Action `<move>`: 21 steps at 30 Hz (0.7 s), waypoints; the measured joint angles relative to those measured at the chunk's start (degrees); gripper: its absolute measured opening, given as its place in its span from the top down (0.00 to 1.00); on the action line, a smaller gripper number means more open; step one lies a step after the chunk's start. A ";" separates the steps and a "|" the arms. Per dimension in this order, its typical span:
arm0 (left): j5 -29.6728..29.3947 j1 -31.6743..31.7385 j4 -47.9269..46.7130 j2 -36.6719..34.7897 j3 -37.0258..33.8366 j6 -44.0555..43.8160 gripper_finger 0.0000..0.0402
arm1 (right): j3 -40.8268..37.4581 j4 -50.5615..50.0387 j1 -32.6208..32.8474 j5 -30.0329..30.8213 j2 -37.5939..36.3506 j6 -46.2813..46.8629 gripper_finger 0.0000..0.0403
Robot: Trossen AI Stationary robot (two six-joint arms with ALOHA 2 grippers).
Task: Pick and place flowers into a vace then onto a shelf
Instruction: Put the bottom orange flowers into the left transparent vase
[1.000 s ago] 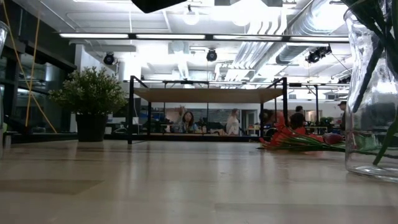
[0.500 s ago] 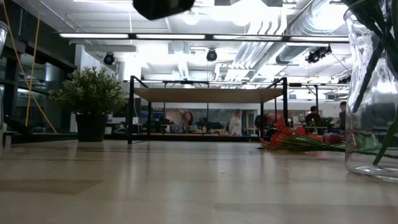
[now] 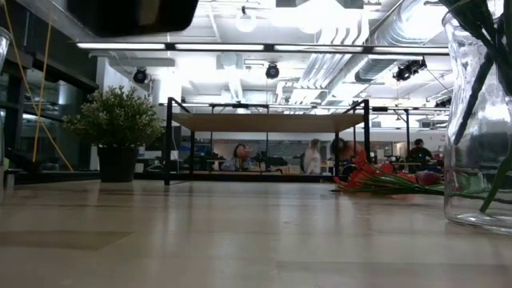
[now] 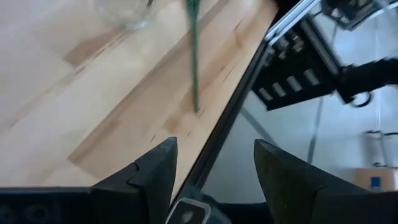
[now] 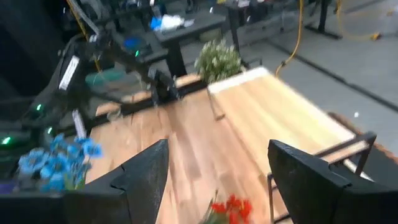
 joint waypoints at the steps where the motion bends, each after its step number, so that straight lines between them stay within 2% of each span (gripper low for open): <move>1: 0.06 0.01 -0.01 0.22 -0.04 -0.12 0.39 | 0.00 -0.01 -0.74 -2.27 0.00 -0.11 0.35; 9: -0.45 -0.30 -0.30 0.08 -0.04 -0.39 0.39 | -1.80 0.04 -6.25 -24.46 -0.02 5.29 0.39; 13: -0.37 -0.28 -1.74 0.08 -0.04 -1.43 0.39 | -7.25 0.04 -8.48 -34.68 -0.02 8.32 0.40; 21: -0.28 -0.28 -2.30 0.06 -0.04 -2.69 0.39 | -21.10 1.52 -9.60 -50.08 0.00 14.45 0.40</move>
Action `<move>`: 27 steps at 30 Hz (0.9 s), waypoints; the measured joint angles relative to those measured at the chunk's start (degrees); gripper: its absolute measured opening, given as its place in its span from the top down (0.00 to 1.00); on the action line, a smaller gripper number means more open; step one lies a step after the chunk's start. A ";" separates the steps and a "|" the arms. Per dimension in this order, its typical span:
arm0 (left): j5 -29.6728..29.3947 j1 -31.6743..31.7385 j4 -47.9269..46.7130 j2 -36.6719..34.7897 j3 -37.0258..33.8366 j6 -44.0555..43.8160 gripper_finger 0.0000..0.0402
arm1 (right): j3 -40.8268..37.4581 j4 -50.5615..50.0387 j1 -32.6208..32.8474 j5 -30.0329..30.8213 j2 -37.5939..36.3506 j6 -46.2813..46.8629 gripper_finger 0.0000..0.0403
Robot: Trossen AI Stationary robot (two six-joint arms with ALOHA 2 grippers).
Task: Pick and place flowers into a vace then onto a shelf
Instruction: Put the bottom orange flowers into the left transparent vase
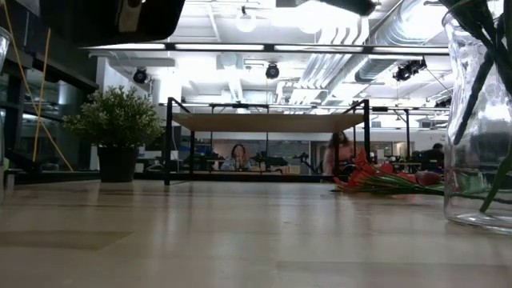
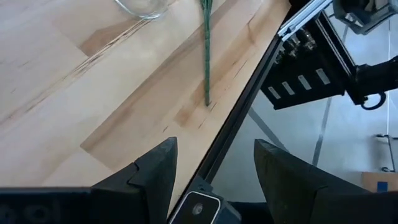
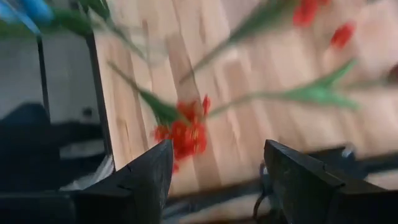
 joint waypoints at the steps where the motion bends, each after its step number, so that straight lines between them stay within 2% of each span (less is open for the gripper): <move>1: 0.02 0.00 -0.47 0.00 0.00 -0.30 0.39 | -1.68 1.15 0.00 -1.56 0.02 0.38 0.40; 3: 0.08 0.00 -1.03 0.00 0.00 -0.46 0.39 | -4.77 4.01 0.04 -3.95 0.02 0.40 0.40; 9: 0.06 0.00 -4.06 0.00 0.00 -3.24 0.39 | -12.73 15.61 0.04 -5.52 0.13 -1.60 0.40; 18: -0.26 0.02 -9.58 -0.42 0.00 -7.78 0.39 | -24.09 33.34 0.07 -11.24 0.73 -2.06 0.40; 22: -2.42 0.02 -11.98 -1.84 0.00 -7.99 0.39 | -26.16 38.98 0.09 -12.21 2.45 -4.44 0.40; 27: -4.38 0.04 -15.72 -4.11 0.00 -8.02 0.39 | -26.20 39.58 0.22 -10.67 5.03 -7.49 0.40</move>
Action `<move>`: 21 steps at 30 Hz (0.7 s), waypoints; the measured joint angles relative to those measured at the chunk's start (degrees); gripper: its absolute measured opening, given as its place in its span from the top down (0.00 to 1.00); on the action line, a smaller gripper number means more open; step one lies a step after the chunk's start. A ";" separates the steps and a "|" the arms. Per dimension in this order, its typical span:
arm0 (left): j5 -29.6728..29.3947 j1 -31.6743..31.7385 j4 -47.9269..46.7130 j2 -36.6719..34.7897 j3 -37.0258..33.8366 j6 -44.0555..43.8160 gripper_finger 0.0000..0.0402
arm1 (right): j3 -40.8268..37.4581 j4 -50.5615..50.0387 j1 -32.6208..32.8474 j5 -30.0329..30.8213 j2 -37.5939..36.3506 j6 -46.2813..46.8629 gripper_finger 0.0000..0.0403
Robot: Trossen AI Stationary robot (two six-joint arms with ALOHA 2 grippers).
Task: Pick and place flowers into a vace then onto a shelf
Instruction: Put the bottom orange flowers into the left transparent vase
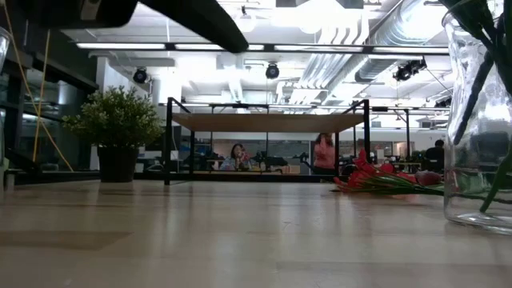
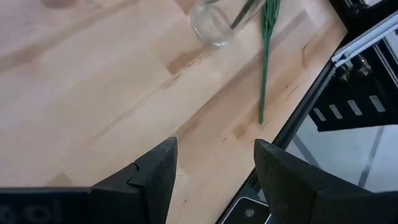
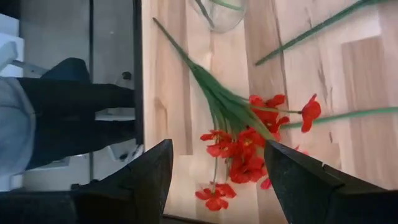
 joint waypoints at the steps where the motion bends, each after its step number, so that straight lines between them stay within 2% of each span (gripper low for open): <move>1: -0.12 0.00 -0.58 -0.38 0.00 -0.04 0.39 | 0.00 -0.01 0.27 0.64 0.47 -0.58 0.40; 10: -1.29 -0.02 -4.32 -2.61 -0.05 -1.24 0.39 | 0.00 -0.87 6.41 14.27 2.51 0.03 0.40; 15: -0.85 -0.04 -3.83 -2.95 0.00 -1.28 0.39 | -0.02 -4.54 12.40 17.15 2.60 7.46 0.40; 21: 0.06 -0.03 -3.87 -2.93 -0.02 -1.30 0.39 | -0.02 -3.72 22.31 22.33 2.62 16.91 0.40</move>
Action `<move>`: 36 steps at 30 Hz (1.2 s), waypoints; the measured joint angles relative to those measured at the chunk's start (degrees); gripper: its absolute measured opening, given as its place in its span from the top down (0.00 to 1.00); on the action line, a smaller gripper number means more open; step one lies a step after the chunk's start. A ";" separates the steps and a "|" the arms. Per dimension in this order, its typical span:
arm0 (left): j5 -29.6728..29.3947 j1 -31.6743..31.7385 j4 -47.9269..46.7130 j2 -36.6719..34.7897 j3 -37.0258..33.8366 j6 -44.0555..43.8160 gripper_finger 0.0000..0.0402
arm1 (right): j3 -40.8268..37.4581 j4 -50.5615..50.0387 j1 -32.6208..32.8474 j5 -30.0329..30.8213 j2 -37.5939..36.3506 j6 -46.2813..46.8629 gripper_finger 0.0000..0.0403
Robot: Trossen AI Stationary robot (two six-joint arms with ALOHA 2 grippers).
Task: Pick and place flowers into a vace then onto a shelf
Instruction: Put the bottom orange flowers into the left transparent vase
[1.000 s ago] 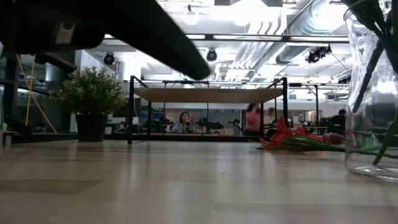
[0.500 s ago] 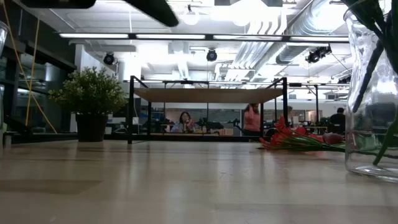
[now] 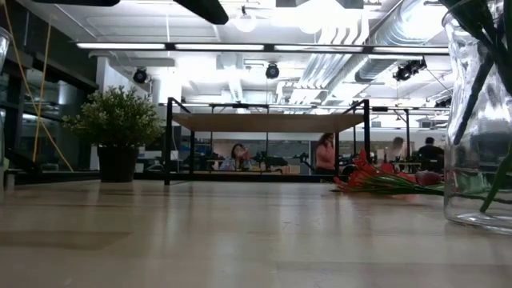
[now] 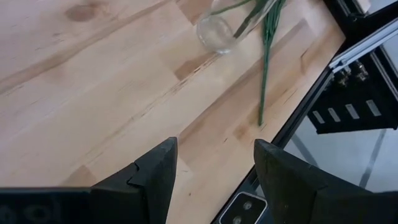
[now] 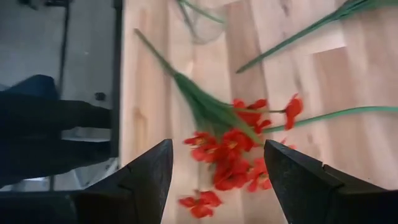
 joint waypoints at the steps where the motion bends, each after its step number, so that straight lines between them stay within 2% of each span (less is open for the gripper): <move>1: 0.09 -0.02 0.02 0.00 0.00 0.00 0.39 | 0.00 0.17 1.58 1.00 0.00 1.48 0.40; 6: 0.07 -0.02 -0.14 0.00 0.00 0.00 0.39 | 0.00 0.69 6.64 1.88 2.27 7.18 0.40; 13: 0.07 -0.02 -0.09 0.02 0.01 -0.17 0.39 | 0.01 6.83 7.39 2.19 13.24 6.47 0.40; 21: 1.18 -0.02 0.02 0.07 0.00 -1.49 0.39 | 0.00 14.83 7.37 7.22 24.19 2.34 0.40; 27: 2.23 -0.02 0.00 0.09 0.01 -2.41 0.39 | 0.02 18.86 5.92 7.31 29.42 -2.03 0.40; 36: 2.30 -0.02 0.02 -0.12 0.02 -3.15 0.39 | 0.06 23.93 0.82 5.71 34.49 -13.38 0.40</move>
